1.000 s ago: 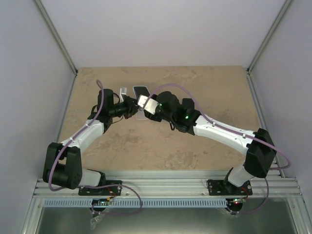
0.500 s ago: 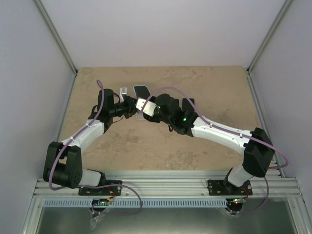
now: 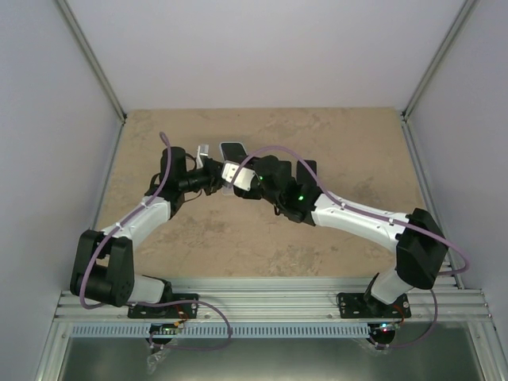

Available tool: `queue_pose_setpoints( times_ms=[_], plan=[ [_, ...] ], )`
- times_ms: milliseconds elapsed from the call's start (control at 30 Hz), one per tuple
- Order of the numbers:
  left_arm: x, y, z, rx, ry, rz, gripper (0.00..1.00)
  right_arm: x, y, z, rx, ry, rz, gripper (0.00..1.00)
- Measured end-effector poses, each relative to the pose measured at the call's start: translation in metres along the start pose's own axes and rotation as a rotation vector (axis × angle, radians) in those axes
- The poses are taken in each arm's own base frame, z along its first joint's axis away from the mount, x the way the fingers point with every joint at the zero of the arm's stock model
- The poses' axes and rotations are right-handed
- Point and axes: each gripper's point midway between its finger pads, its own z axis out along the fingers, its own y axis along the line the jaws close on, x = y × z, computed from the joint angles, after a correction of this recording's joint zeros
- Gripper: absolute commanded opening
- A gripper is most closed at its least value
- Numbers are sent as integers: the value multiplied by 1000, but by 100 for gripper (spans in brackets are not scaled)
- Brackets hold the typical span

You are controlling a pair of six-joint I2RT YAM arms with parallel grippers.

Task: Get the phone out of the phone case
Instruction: Remove the phone case from the phone.

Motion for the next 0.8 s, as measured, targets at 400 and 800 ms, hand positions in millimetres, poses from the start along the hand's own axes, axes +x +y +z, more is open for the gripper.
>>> queue_pose_setpoints(
  times_ms=[400,800],
  plan=[
    [-1,-2,1,10,-1,-2,0,6,4,1,63,-6,-97,33],
    [-2,2,6,12,4,-26,0,22,3,3,208,1,-269,35]
  ],
)
